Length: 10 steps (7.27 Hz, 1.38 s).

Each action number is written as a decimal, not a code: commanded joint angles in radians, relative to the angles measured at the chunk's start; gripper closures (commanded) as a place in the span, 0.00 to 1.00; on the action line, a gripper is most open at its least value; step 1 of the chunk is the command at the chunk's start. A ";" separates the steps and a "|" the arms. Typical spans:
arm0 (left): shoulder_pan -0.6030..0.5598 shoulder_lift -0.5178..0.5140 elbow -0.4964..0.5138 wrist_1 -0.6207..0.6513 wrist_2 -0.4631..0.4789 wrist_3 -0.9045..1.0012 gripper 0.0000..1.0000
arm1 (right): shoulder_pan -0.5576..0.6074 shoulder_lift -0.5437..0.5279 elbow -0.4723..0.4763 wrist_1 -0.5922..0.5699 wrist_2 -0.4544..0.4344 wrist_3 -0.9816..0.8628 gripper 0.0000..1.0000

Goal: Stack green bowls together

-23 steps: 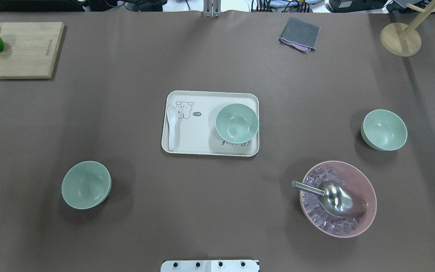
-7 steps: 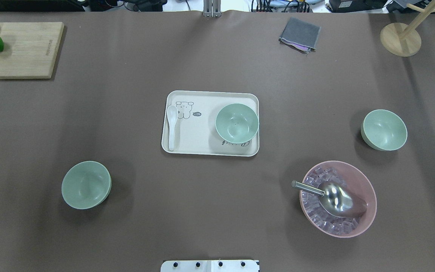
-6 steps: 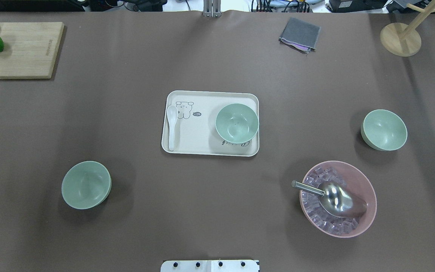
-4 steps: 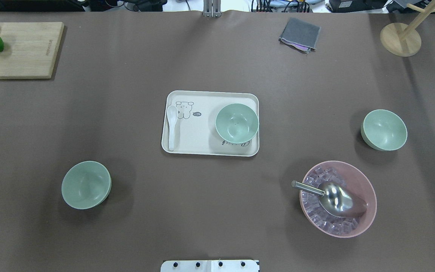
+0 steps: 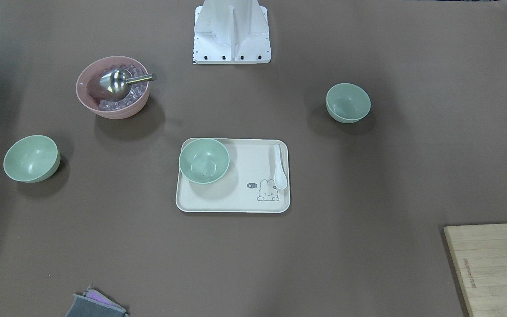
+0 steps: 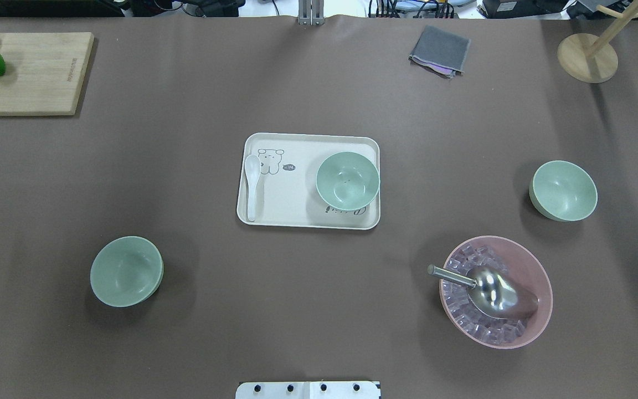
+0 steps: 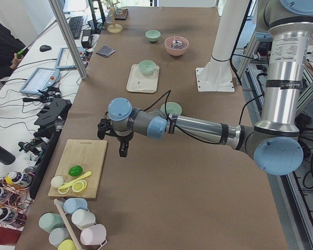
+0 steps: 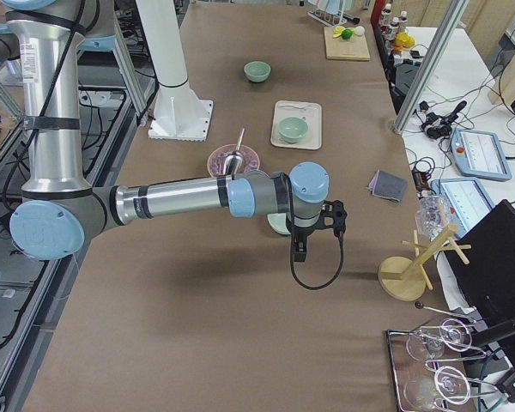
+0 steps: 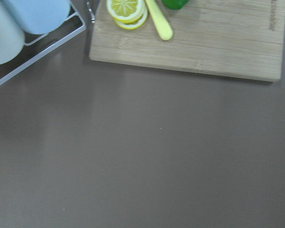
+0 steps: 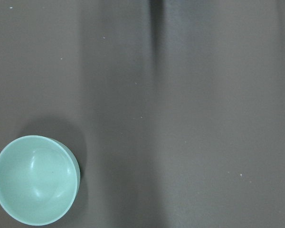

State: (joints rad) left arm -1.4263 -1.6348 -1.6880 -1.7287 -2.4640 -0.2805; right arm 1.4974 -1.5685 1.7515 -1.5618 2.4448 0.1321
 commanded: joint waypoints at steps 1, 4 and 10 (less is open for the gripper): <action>0.030 -0.092 0.002 -0.020 -0.047 -0.029 0.02 | -0.037 0.028 -0.001 0.065 0.008 0.004 0.00; 0.225 -0.097 -0.045 -0.073 -0.041 -0.174 0.02 | -0.126 0.033 -0.055 0.176 -0.004 0.006 0.00; 0.574 0.110 -0.094 -0.643 0.157 -0.775 0.02 | -0.143 0.038 -0.133 0.250 -0.001 0.017 0.00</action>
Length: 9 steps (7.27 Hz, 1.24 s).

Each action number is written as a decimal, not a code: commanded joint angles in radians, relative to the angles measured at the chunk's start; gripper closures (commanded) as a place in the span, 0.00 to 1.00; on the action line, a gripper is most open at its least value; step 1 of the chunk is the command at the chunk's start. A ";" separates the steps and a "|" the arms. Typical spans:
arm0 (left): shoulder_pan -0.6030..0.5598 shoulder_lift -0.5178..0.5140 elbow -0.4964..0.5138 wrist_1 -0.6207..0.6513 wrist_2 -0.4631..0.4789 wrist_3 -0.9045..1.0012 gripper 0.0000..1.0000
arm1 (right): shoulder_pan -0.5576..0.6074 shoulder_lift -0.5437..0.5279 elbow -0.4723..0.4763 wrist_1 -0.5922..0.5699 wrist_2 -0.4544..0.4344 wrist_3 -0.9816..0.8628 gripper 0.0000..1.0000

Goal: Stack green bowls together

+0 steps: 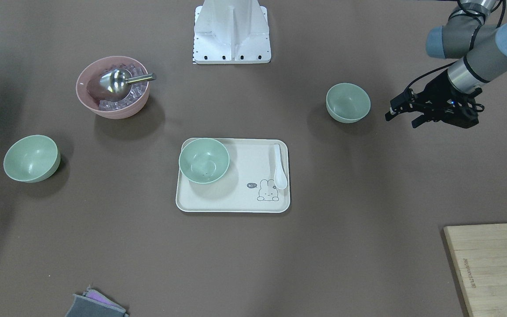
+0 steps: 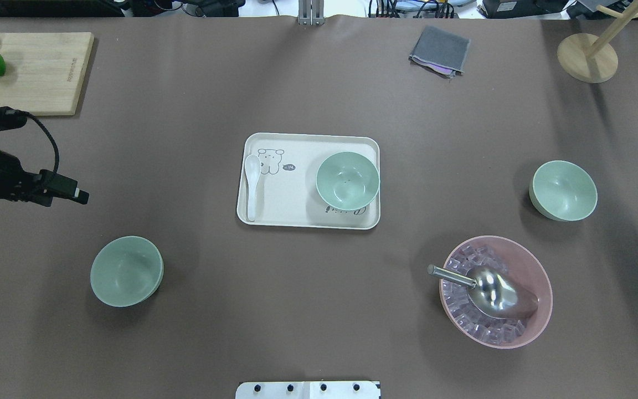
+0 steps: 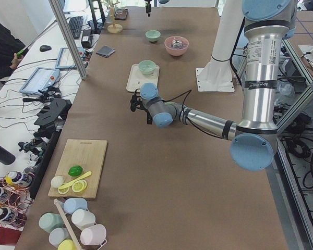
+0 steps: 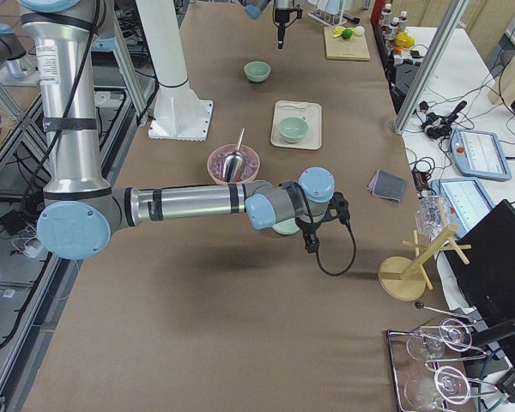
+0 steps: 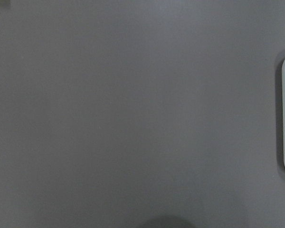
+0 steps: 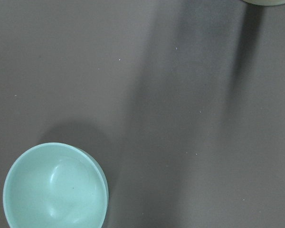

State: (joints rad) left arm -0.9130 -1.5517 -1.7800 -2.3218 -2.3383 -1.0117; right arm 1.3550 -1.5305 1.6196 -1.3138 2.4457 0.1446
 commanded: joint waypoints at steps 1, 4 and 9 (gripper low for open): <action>0.116 0.027 -0.004 -0.050 0.052 -0.065 0.02 | -0.004 0.000 -0.001 0.002 -0.002 0.004 0.00; 0.198 0.024 -0.006 -0.050 0.067 -0.096 0.16 | -0.005 0.001 -0.004 0.001 -0.002 0.004 0.00; 0.214 0.030 -0.009 -0.051 0.070 -0.084 1.00 | -0.005 0.001 -0.010 0.002 0.001 0.004 0.00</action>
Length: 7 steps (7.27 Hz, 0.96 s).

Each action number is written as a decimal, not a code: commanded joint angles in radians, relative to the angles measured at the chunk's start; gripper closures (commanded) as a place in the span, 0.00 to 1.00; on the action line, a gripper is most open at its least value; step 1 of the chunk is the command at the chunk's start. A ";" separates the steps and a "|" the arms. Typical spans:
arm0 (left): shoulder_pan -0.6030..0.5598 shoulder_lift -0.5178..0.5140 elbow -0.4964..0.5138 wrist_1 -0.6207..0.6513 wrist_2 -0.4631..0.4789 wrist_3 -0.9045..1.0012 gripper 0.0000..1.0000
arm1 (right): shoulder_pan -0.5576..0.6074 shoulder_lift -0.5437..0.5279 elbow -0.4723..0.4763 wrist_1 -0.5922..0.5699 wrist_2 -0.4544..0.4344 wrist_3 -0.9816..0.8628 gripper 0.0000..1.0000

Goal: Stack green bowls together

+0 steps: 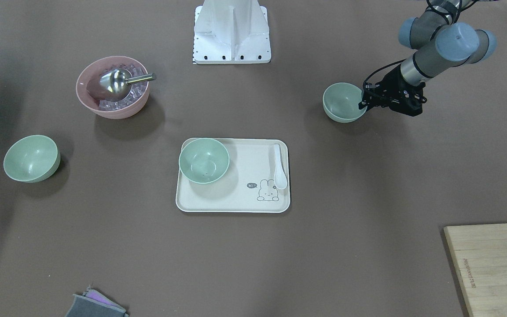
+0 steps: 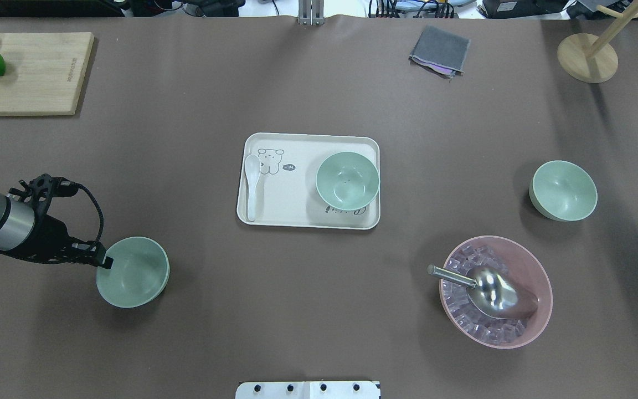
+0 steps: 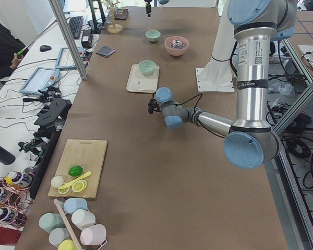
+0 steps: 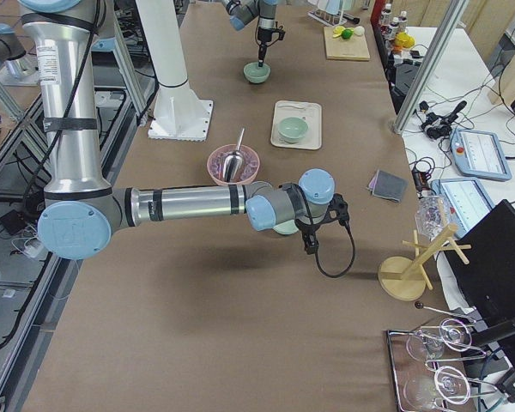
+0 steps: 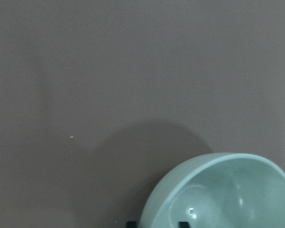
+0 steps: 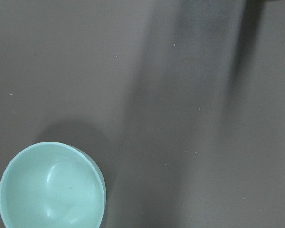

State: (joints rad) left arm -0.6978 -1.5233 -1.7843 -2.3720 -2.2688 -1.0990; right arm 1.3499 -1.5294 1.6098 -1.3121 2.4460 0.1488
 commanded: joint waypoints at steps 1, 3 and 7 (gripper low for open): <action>-0.014 0.008 -0.042 0.000 -0.003 0.004 1.00 | 0.000 0.003 -0.011 0.001 0.001 0.000 0.00; -0.038 0.010 -0.099 0.004 -0.097 -0.025 1.00 | 0.000 0.052 -0.072 -0.001 0.030 0.000 0.00; -0.052 -0.313 -0.083 0.230 -0.097 -0.200 1.00 | -0.084 0.095 -0.116 0.093 0.073 0.011 0.00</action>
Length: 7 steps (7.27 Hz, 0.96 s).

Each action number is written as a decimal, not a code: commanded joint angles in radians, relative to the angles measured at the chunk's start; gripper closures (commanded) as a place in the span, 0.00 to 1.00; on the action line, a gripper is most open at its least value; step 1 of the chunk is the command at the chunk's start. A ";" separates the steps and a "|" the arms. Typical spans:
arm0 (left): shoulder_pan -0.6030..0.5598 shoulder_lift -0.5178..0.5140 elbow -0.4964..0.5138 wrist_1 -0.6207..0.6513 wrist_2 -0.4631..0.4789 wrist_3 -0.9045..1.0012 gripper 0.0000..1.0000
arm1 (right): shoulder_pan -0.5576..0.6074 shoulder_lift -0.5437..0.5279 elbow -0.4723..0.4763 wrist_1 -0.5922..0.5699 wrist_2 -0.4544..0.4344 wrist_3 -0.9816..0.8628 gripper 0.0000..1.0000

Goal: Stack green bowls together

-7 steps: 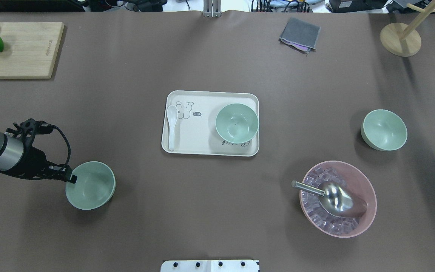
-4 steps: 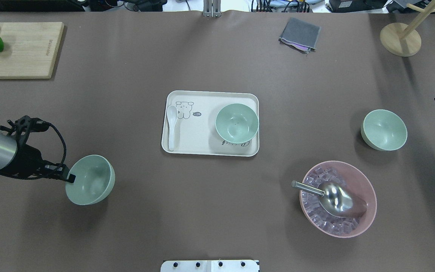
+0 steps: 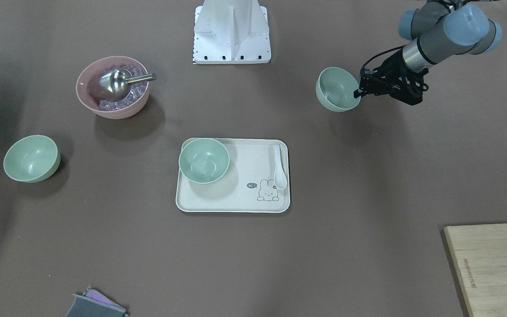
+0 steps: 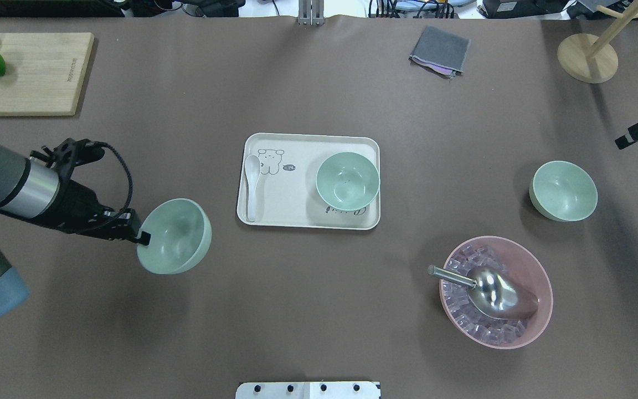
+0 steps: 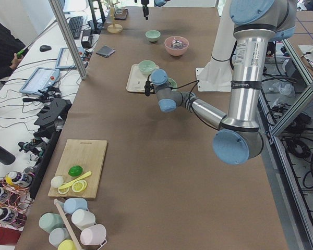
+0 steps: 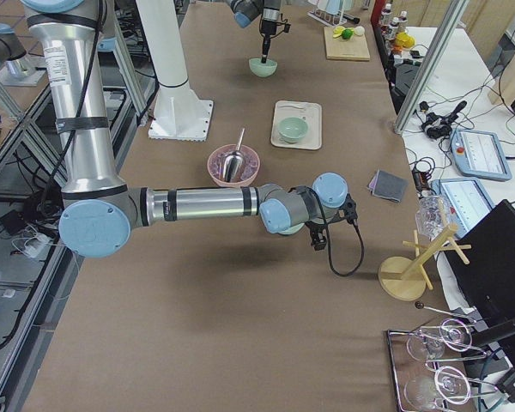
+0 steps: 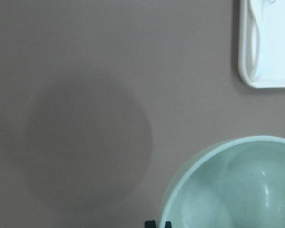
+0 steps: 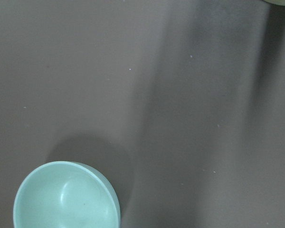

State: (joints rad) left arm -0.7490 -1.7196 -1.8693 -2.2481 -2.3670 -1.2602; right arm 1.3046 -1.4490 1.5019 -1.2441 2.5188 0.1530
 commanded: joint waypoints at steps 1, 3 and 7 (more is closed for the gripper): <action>-0.001 -0.205 0.004 0.186 0.003 -0.071 1.00 | -0.088 0.022 -0.015 0.025 -0.008 0.011 0.00; -0.001 -0.296 0.010 0.272 0.006 -0.077 1.00 | -0.128 0.022 -0.057 0.026 -0.012 0.016 0.00; 0.000 -0.430 0.120 0.275 0.034 -0.129 1.00 | -0.209 0.021 -0.086 0.028 -0.073 0.020 0.68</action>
State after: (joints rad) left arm -0.7502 -2.0882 -1.8078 -1.9726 -2.3503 -1.3695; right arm 1.1140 -1.4276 1.4202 -1.2172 2.4644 0.1736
